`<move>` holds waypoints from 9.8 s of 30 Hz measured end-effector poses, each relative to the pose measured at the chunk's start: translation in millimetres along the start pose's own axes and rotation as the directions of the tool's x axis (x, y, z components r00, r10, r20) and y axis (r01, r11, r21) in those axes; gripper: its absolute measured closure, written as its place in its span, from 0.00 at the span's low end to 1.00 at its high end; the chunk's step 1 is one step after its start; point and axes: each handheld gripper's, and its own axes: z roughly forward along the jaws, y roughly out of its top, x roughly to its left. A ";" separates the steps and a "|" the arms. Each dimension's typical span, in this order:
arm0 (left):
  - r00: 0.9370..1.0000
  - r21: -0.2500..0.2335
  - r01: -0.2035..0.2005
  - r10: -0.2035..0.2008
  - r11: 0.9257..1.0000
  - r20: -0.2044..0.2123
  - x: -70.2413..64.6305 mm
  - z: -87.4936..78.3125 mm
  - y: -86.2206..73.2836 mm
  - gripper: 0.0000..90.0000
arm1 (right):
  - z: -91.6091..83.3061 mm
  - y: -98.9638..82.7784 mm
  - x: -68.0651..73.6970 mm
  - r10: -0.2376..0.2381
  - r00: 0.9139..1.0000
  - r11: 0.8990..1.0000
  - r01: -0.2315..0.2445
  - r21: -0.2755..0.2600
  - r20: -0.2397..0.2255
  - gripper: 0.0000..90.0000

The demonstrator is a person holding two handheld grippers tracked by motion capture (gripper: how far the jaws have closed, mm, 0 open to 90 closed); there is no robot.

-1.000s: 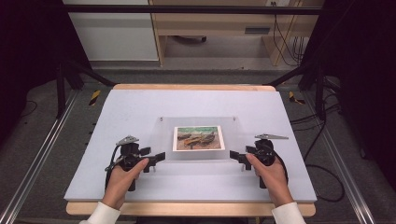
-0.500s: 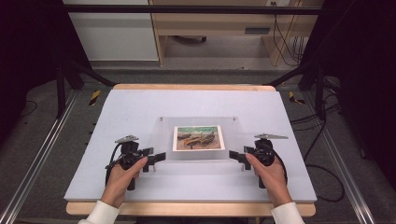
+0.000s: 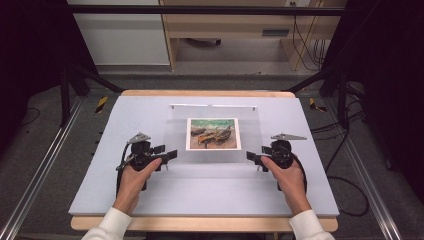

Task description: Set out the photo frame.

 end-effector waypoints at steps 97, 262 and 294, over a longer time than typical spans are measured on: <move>0.990 -0.061 -0.075 0.067 0.995 -0.122 -10.6 -19.4 -26.4 0.64 | -14.0 -10.9 15.3 -0.152 0.977 0.983 0.165 -0.076 0.151 0.62; 0.956 -0.105 -0.259 0.240 0.960 -0.168 -44.5 -38.4 -43.2 0.09 | -36.1 -37.1 39.9 -0.307 0.923 0.933 0.340 -0.121 0.232 0.11; 0.929 -0.104 -0.316 0.285 0.943 -0.237 -22.3 -98.2 -50.5 0.06 | -86.2 -67.9 19.0 -0.262 0.926 0.952 0.294 -0.081 0.273 0.13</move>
